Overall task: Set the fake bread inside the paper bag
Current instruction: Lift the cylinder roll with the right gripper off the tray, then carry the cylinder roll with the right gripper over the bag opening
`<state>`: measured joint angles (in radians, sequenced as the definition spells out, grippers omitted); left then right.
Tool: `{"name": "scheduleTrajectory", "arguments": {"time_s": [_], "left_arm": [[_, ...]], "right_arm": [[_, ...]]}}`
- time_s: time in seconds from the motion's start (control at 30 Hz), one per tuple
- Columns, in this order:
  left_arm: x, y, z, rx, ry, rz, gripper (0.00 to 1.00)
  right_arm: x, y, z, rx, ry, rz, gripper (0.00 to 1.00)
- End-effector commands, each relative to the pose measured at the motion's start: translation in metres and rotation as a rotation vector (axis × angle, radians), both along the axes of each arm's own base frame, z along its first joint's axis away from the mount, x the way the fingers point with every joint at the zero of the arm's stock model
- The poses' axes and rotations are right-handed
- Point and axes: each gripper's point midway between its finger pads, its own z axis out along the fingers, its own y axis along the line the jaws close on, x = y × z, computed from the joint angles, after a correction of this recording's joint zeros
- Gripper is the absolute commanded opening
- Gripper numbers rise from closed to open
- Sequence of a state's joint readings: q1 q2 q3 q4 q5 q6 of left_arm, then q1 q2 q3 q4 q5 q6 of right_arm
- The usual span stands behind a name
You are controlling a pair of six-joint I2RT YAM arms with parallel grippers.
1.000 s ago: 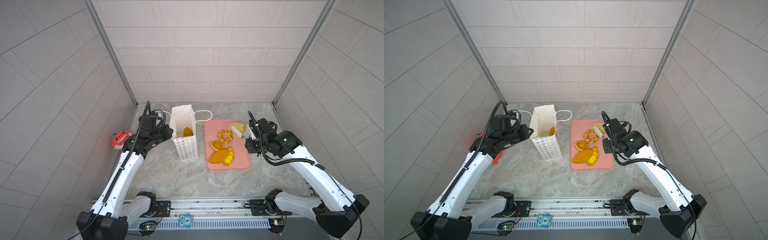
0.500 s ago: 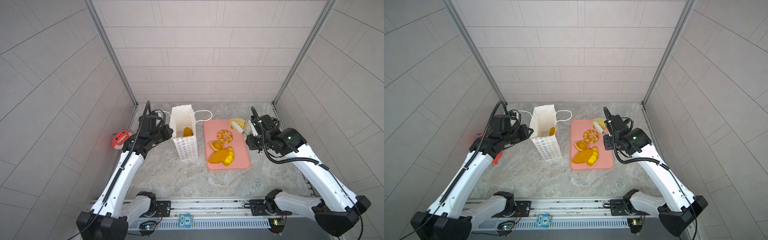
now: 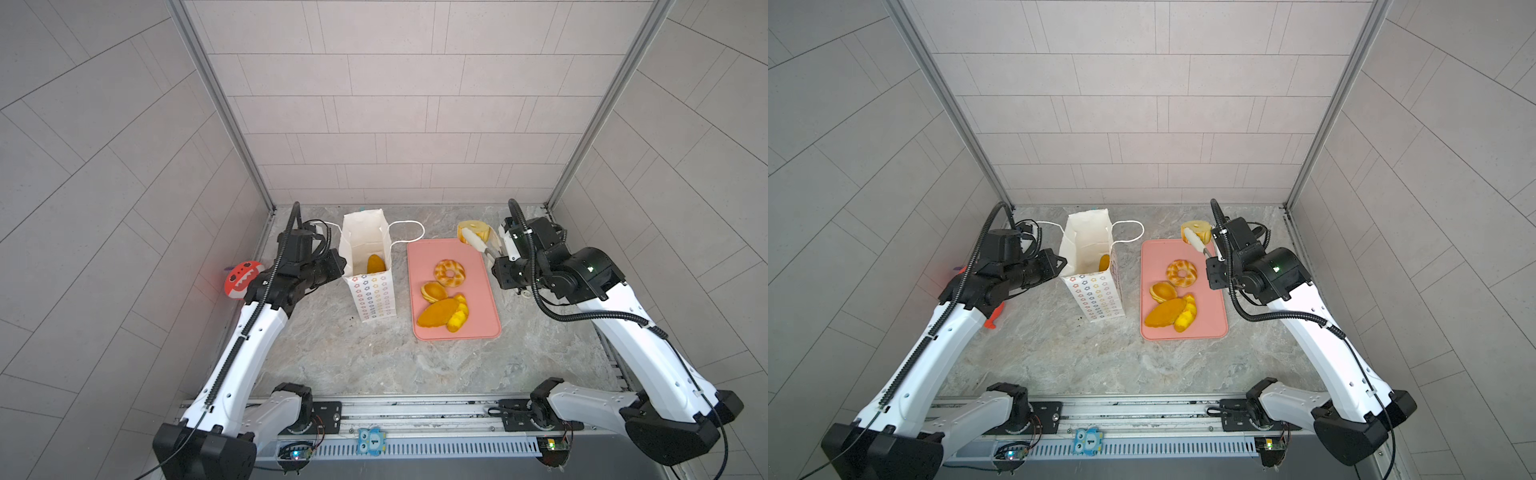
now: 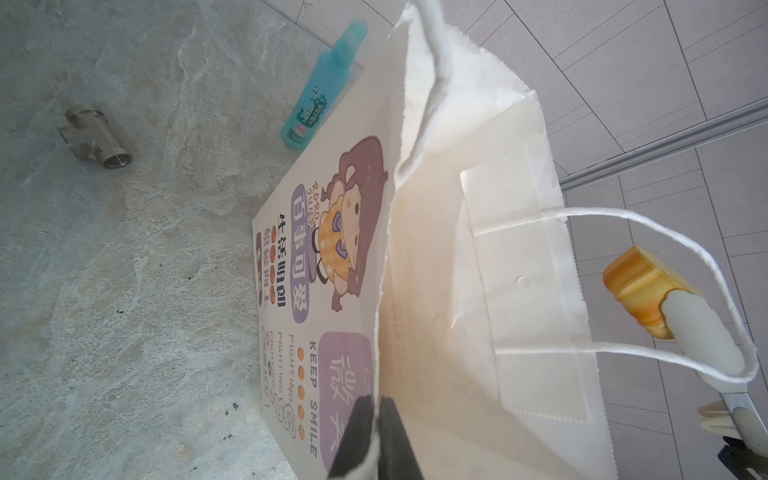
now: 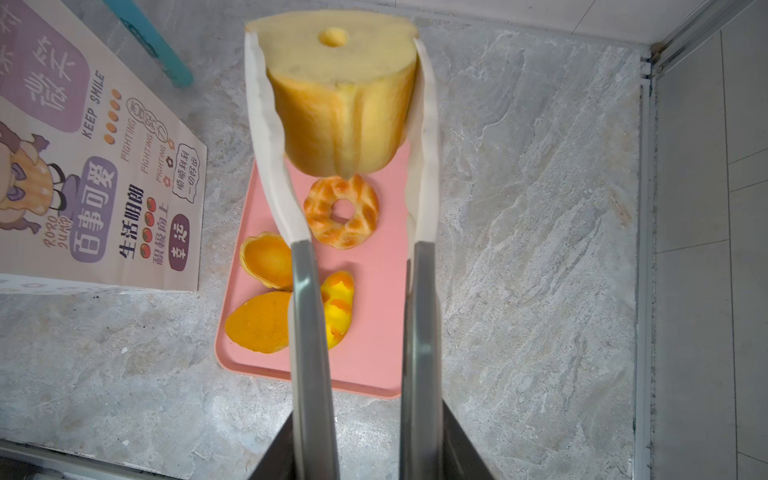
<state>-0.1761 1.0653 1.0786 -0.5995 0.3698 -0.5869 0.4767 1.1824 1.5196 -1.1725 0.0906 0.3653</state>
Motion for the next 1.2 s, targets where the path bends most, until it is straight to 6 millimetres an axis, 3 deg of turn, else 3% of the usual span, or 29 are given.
{"name": "scheduleTrajectory", "arguments": {"time_s": [0.0, 0.7, 1.17], "left_arm": [[-0.003, 0.003, 0.008, 0.004, -0.014, 0.007, 0.10], [-0.002, 0.004, 0.008, 0.006, -0.014, 0.021, 0.10], [0.000, 0.004, 0.006, 0.002, -0.010, 0.024, 0.10]], "right_arm": [[0.006, -0.001, 0.021, 0.008, -0.063, -0.004, 0.41], [0.028, 0.019, 0.081, 0.078, -0.186, 0.059, 0.41], [0.031, 0.037, 0.100, 0.155, -0.224, 0.118, 0.39]]}}
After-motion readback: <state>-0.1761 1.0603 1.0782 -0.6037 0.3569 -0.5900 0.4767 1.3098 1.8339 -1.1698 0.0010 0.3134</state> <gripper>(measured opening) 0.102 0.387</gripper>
